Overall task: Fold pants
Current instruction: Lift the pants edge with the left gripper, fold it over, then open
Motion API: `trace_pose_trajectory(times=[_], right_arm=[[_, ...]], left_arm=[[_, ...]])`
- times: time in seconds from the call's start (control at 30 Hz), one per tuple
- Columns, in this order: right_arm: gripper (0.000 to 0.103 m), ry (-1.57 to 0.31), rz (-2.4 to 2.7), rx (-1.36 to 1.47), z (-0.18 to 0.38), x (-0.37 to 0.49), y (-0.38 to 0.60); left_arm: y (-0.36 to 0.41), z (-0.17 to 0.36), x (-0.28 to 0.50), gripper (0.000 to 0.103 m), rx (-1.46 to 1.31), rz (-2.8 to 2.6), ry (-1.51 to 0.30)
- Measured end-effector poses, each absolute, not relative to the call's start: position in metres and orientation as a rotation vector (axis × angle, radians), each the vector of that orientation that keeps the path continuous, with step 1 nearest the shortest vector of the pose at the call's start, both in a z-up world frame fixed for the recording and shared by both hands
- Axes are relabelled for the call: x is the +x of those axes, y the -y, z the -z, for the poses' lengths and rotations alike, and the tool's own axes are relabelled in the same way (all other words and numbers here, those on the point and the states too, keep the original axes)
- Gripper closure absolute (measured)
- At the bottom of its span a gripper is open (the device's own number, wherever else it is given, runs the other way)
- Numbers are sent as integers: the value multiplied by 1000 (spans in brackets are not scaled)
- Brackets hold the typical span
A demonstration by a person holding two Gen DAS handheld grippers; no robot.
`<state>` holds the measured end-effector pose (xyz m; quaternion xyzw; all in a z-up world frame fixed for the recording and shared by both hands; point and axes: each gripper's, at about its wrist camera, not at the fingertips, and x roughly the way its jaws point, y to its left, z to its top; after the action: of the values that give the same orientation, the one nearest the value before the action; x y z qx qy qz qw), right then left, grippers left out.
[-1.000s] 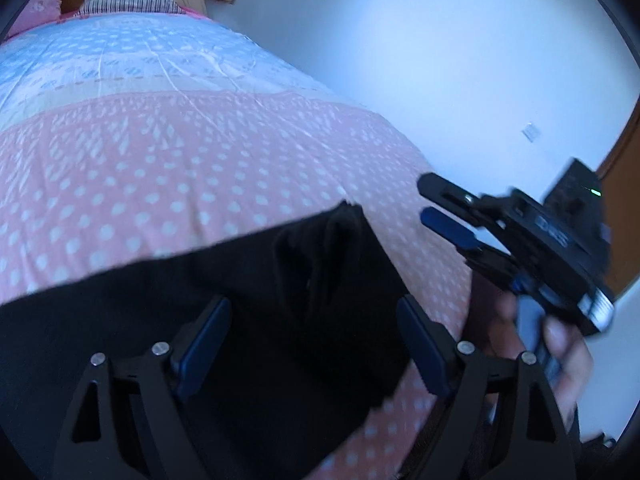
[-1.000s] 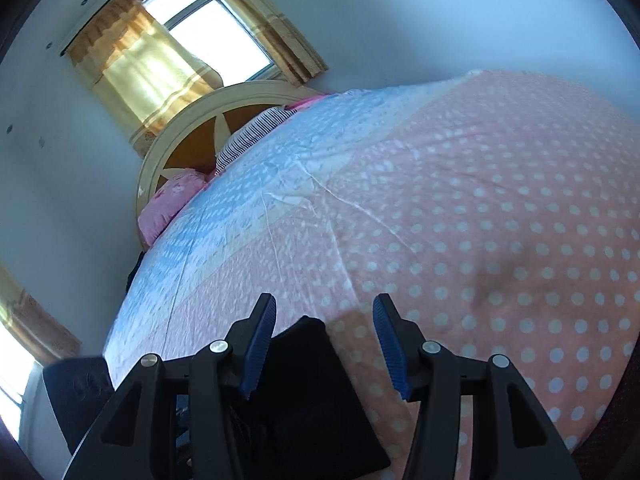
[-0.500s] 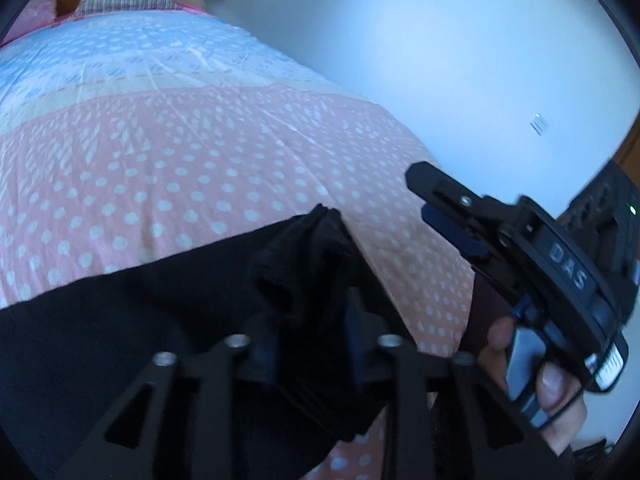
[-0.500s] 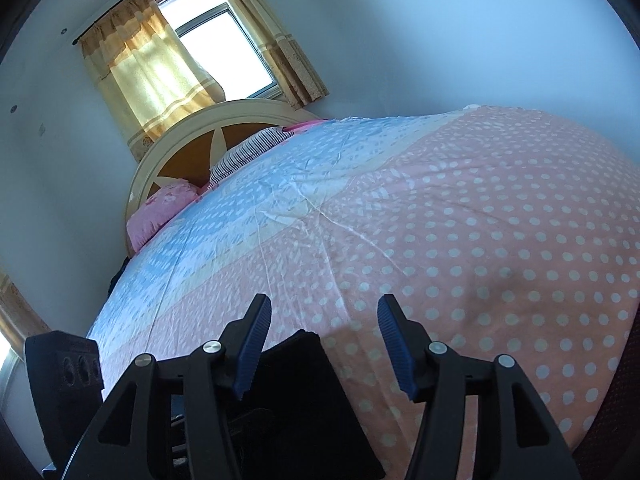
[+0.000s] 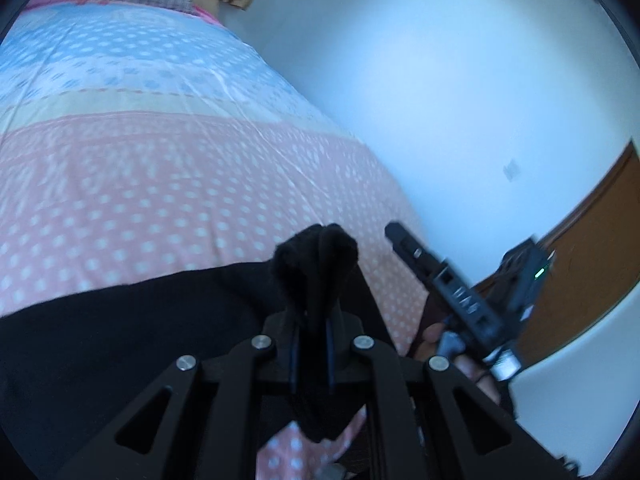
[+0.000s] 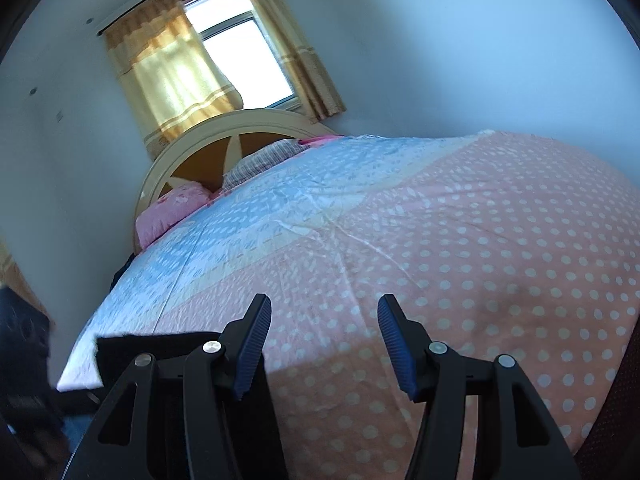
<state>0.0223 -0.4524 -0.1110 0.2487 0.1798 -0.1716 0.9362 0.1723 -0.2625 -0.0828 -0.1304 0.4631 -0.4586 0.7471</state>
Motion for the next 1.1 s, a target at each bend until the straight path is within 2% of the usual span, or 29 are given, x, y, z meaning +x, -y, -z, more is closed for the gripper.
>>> trace_pose_trajectory(times=[0.23, 0.5, 1.1], right_arm=[[46, -364, 256, 423, 106, 27, 416], [46, -366, 65, 293, 100, 34, 362], [46, -435, -188, 66, 116, 40, 277]], left_arm=[[197, 74, 180, 93, -425, 944, -997], [126, 96, 185, 93, -580, 865, -1035], [38, 113, 184, 93, -721, 753, -1023]])
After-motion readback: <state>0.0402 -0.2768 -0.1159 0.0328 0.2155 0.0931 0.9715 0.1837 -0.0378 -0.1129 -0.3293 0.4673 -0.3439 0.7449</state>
